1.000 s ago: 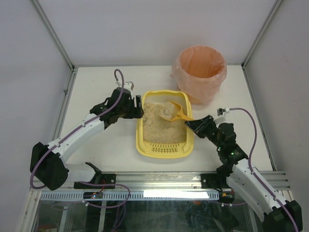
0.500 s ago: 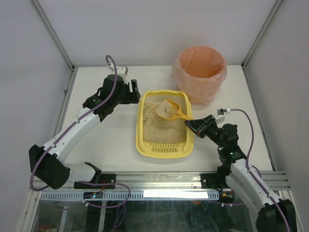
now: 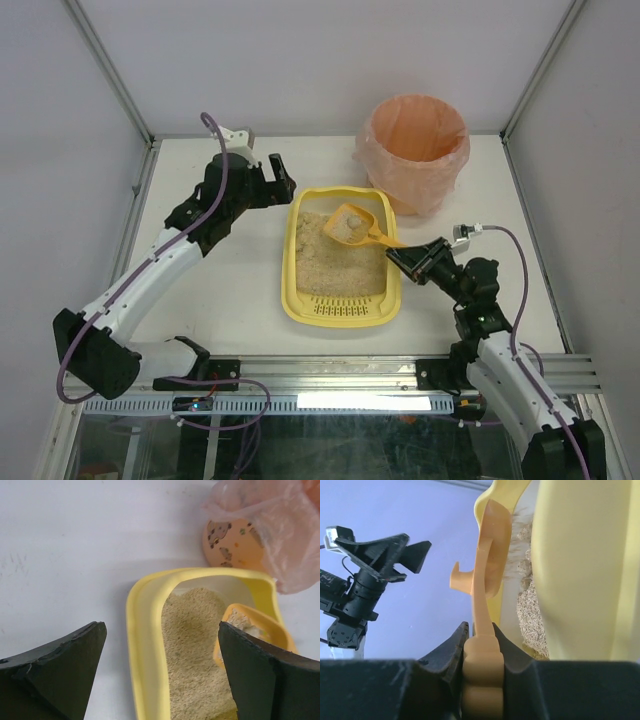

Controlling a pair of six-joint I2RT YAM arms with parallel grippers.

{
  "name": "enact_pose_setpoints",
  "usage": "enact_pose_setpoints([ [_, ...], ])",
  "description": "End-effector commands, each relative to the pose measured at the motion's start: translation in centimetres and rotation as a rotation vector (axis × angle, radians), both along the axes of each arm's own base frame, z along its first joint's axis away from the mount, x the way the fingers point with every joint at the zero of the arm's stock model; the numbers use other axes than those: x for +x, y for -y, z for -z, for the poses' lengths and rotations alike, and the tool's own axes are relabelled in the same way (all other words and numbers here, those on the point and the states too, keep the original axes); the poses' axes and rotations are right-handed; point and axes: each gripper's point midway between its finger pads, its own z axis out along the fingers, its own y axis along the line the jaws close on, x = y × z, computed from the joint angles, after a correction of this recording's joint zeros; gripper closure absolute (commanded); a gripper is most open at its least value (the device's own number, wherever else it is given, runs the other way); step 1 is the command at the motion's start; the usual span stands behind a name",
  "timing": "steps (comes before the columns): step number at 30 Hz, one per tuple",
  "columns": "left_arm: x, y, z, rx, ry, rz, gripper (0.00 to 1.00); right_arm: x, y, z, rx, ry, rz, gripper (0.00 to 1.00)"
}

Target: Clean the litter box

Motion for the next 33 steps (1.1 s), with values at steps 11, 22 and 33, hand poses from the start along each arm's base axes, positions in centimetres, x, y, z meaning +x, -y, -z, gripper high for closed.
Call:
enact_pose_setpoints([
  [11, -3.7, 5.4, -15.7, -0.544, 0.199, -0.019, 0.01, -0.3, 0.0, -1.9, 0.004, 0.074, 0.074, 1.00],
  [22, -5.2, 8.9, -18.8, -0.678, 0.178, -0.008, 0.01, -0.9, -2.2, -2.1, 0.002, 0.069, -0.008, 1.00],
  [33, -6.7, 11.1, -19.8, -0.686, 0.186, 0.034, 0.01, -1.8, -2.5, -3.7, 0.042, 0.135, -0.032, 1.00],
])
